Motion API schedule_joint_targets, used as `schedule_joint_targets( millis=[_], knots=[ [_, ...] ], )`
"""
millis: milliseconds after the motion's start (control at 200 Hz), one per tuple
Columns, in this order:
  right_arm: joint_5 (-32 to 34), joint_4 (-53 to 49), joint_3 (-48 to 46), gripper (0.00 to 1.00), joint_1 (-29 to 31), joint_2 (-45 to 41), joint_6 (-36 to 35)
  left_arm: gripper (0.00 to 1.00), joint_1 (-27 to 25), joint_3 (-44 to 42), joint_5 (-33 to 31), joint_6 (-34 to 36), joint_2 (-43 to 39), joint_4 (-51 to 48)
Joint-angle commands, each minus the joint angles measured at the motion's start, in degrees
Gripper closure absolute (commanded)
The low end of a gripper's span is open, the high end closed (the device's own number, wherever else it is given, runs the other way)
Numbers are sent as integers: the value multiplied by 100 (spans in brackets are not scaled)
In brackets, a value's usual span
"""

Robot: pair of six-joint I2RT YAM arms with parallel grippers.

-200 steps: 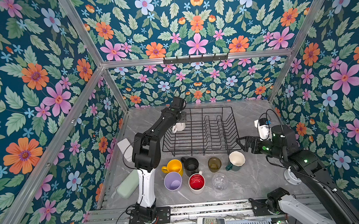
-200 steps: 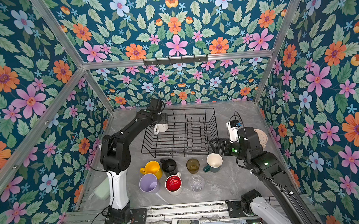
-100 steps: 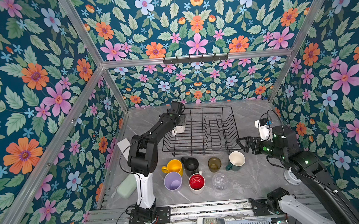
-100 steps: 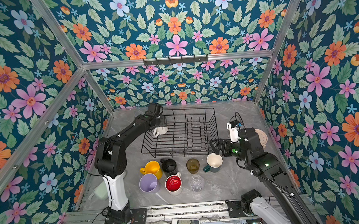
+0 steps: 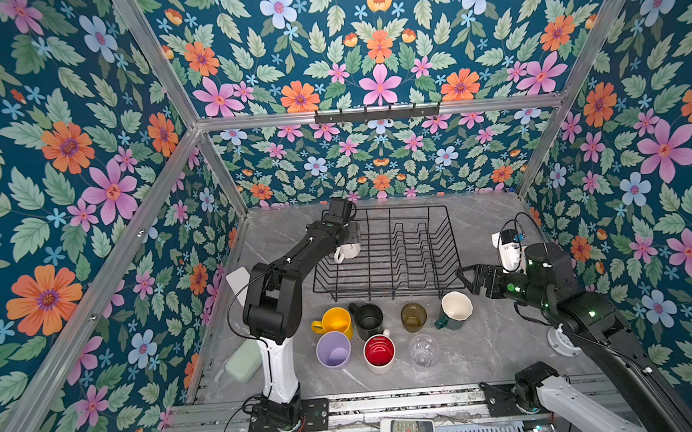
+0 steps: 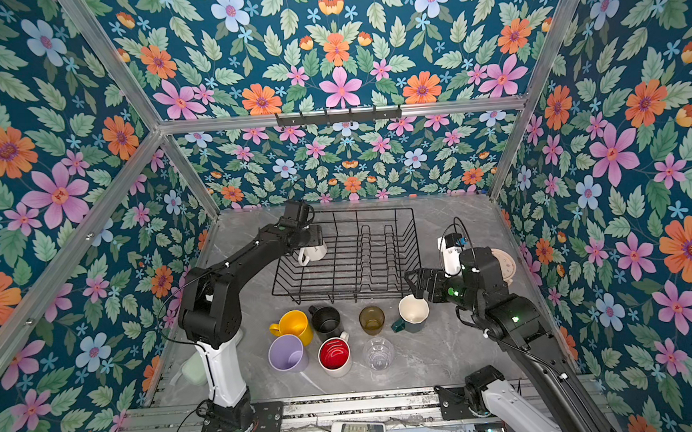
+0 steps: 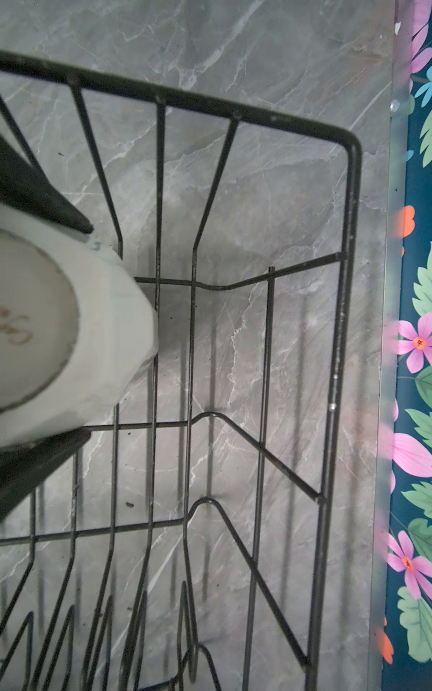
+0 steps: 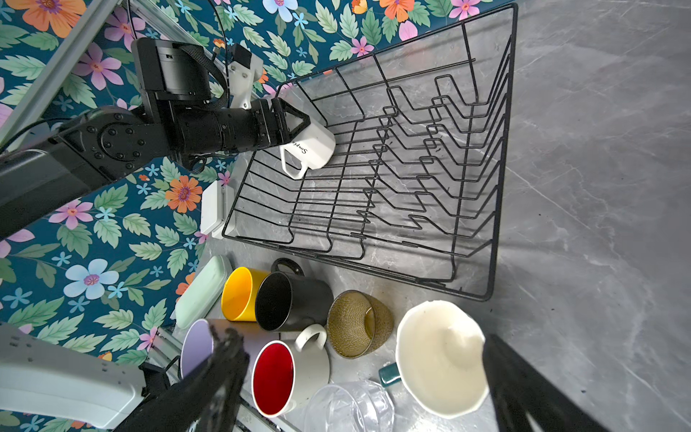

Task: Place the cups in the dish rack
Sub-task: 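Lower the inverted mug into the rack's far corner with the left gripper, then open and raise the left gripper while the right gripper reaches for the green mug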

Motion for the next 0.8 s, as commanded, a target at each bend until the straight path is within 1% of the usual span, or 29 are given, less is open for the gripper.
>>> schedule_joint_targets(
  millis=[0, 135, 225, 355, 670, 795],
  knots=[
    [-2, 26, 20, 3, 8, 0, 4, 22, -20, -7, -55, -39, -76, 166],
    [6, -1, 19, 3, 9, -26, -5, 19, -52, -8, -119, -11, -44, 120],
    [15, -10, 18, 3, 1, -43, 4, 13, -84, -7, -197, 20, -32, 85],
    [24, -19, 15, 3, 4, -53, 4, 7, -132, -19, -253, 61, -56, 69],
    [132, -191, 30, 3, 9, -6, -16, 5, -177, -105, -291, 50, -295, 47],
    [293, -519, 71, 5, 2, 91, -68, 0, -177, -177, -266, 45, -574, 56]
  ],
)
